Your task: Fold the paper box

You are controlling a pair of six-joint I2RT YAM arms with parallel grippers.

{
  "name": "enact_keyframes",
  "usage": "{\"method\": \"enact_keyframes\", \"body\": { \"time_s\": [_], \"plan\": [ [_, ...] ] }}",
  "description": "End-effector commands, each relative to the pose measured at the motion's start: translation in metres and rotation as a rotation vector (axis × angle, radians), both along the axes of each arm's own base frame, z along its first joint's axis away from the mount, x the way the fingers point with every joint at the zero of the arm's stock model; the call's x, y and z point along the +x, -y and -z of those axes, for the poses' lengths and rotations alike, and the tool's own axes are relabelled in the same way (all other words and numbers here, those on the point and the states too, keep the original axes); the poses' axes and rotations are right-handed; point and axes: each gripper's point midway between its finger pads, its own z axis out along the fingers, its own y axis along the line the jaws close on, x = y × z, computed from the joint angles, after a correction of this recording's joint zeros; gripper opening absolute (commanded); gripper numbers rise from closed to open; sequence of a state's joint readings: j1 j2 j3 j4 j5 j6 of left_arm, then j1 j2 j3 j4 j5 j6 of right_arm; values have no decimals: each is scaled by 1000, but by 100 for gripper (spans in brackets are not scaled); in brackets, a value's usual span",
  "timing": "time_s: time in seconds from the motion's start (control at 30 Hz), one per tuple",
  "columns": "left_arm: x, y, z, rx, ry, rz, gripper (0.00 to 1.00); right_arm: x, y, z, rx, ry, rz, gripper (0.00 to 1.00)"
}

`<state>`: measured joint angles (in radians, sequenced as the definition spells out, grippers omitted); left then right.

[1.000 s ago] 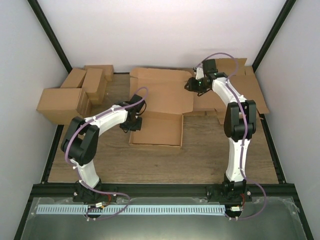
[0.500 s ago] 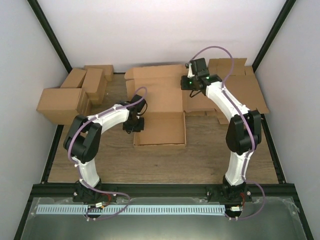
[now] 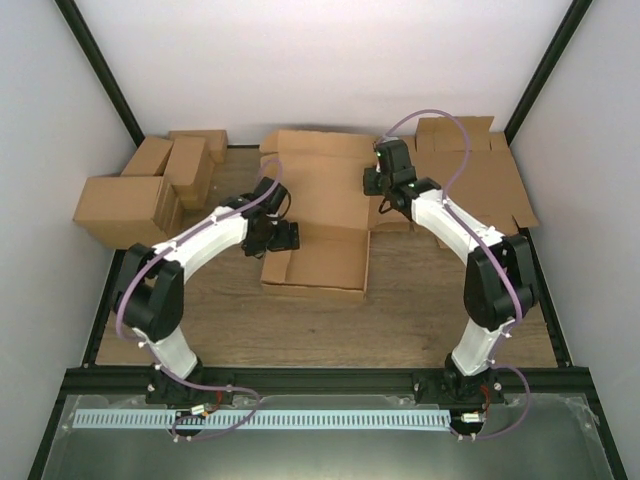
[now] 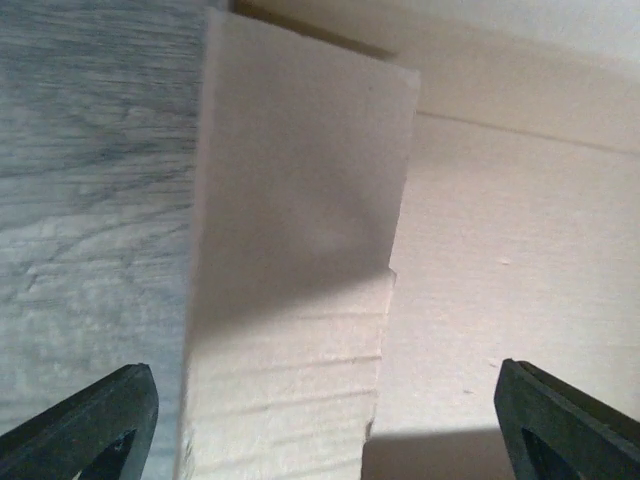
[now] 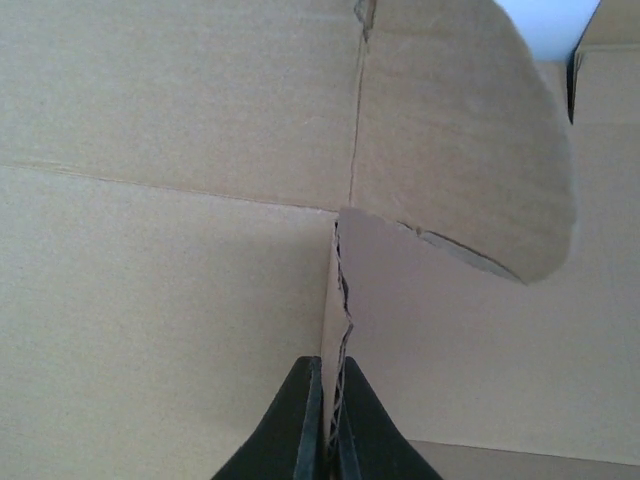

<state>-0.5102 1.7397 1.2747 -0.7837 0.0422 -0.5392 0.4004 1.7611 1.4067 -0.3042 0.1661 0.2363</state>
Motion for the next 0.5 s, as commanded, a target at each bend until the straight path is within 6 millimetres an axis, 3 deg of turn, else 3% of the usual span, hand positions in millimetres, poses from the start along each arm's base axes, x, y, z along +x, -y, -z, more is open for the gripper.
{"method": "enact_keyframes", "body": {
  "time_s": [0.0,0.23,0.33,0.47],
  "plan": [
    [-1,-6,-44,-39,65,-29,98,4,5,-34,-15,140,7,1],
    [-1,-50,-91,-151,98,-109,100,4,-3,-40,-39,182,-69,1],
    [15,-73,-113,-265,157,-141,99,1,-10,-44,-43,193,-127,1],
    [48,-93,-129,-394,243,-163,85,-2,-18,-49,-34,201,-177,1]
  ]
}}
